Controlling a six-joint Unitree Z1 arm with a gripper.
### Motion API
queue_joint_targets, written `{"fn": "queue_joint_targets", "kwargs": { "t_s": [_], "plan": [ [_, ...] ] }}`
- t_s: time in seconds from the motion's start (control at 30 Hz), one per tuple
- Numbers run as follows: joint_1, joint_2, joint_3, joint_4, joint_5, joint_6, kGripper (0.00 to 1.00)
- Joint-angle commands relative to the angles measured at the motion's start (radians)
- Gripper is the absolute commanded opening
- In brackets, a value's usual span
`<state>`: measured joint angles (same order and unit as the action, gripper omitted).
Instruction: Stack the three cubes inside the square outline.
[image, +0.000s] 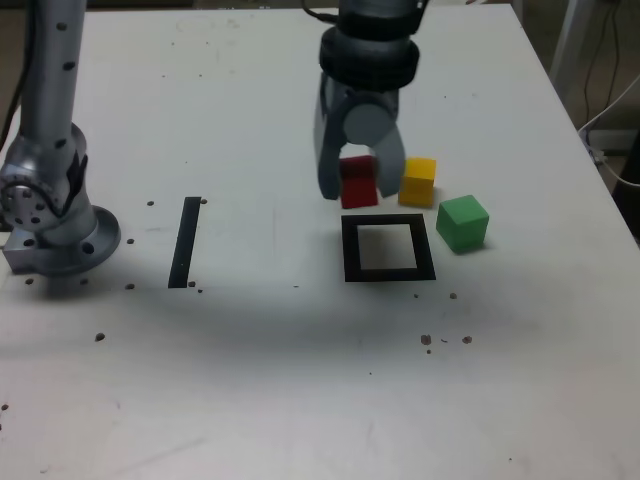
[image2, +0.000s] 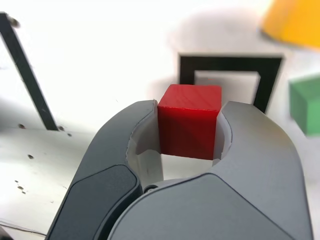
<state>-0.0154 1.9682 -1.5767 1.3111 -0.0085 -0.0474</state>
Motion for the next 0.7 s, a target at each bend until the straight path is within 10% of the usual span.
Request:
{"fn": "queue_joint_targets", "kwargs": {
  "t_s": [0.0, 0.67],
  "plan": [
    [-0.014, 0.020, -0.016, 0.005, 0.004, -0.004, 0.19],
    [-0.030, 0.150, -0.065, -0.007, -0.023, 0.010, 0.19]
  ]
}}
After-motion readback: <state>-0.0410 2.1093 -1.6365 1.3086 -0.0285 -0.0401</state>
